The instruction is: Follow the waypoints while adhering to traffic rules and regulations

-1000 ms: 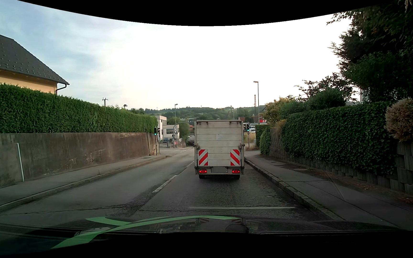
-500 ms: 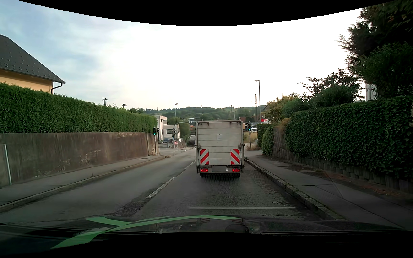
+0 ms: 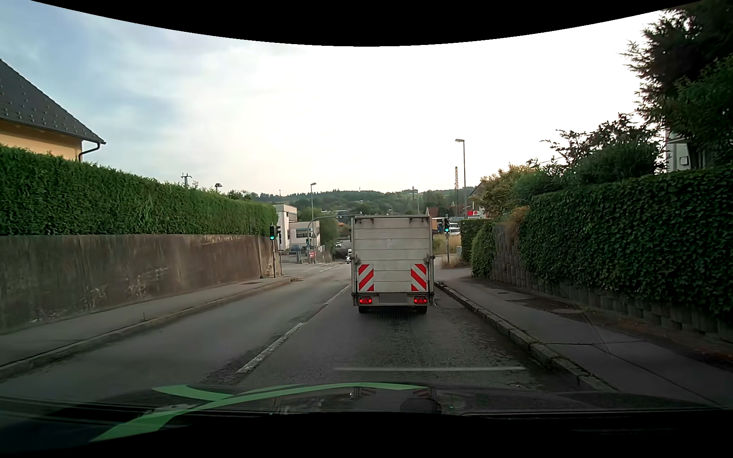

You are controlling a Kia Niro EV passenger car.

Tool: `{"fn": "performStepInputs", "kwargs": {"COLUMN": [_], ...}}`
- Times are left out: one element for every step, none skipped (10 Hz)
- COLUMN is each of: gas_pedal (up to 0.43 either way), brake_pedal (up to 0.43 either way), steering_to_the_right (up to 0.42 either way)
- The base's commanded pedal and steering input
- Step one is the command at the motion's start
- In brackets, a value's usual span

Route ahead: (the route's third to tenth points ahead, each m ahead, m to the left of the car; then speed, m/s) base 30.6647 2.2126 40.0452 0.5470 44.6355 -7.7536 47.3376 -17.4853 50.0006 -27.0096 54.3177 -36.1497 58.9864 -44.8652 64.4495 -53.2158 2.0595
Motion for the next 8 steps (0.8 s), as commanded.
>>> {"fn": "performStepInputs", "kwargs": {"gas_pedal": [0.0, 0.0, 0.0, 0.0, 0.0, 0.0, 0.0, 0.0], "brake_pedal": [0.061, 0.061, 0.067, 0.067, 0.073, 0.073, 0.067, 0.043], "steering_to_the_right": [-0.018, -0.016, -0.014, -0.012, -0.013, -0.012, -0.012, -0.012]}}
